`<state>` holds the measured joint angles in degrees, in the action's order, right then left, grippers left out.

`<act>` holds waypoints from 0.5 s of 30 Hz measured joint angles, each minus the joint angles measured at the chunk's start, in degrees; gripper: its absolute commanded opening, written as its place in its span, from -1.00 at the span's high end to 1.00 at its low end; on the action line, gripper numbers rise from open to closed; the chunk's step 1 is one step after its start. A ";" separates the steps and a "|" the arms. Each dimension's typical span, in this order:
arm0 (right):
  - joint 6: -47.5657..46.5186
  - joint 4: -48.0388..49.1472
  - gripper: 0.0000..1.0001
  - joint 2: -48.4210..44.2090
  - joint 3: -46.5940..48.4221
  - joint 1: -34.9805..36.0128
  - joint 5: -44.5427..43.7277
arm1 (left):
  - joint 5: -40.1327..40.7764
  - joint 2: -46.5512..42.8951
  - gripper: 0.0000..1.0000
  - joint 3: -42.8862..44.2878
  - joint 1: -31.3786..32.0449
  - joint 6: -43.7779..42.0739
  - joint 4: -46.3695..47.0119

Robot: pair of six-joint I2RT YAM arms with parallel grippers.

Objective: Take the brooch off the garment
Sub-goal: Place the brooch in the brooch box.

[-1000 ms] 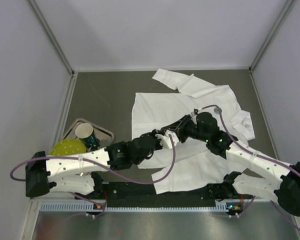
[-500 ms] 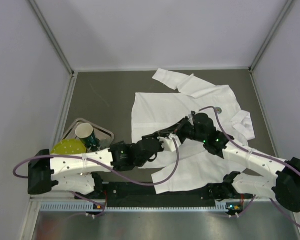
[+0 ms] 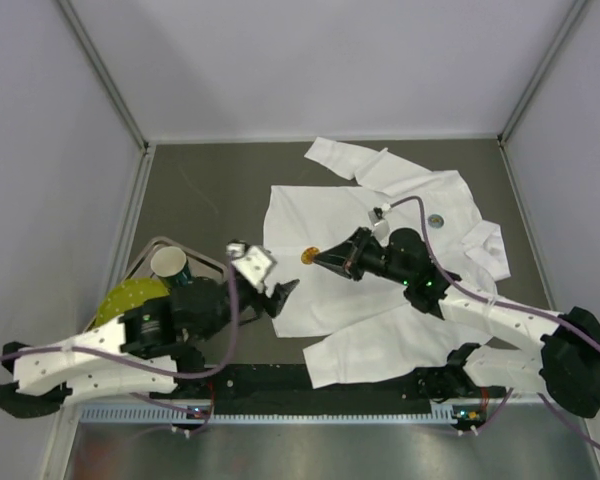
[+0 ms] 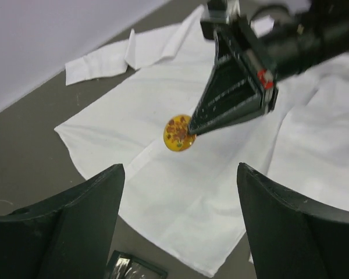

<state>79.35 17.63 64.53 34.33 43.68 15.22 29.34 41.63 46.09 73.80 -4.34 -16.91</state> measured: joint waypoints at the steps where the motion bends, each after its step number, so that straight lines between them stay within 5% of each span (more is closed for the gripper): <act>1: -1.92 3.02 1.00 0.74 -0.83 0.07 0.87 | 0.00 -3.50 -0.71 0.42 0.00 2.38 -1.01; 6: -11.50 13.53 1.00 7.56 -4.68 4.13 3.65 | 1.66 -12.92 -0.72 7.52 0.02 13.22 -6.08; 15: -15.89 39.04 1.00 34.73 -0.90 15.72 9.73 | 4.20 -9.40 -0.71 14.45 0.04 25.27 -15.61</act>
<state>63.46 56.66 99.26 33.43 59.40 24.95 33.54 32.23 60.53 73.84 20.93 -32.51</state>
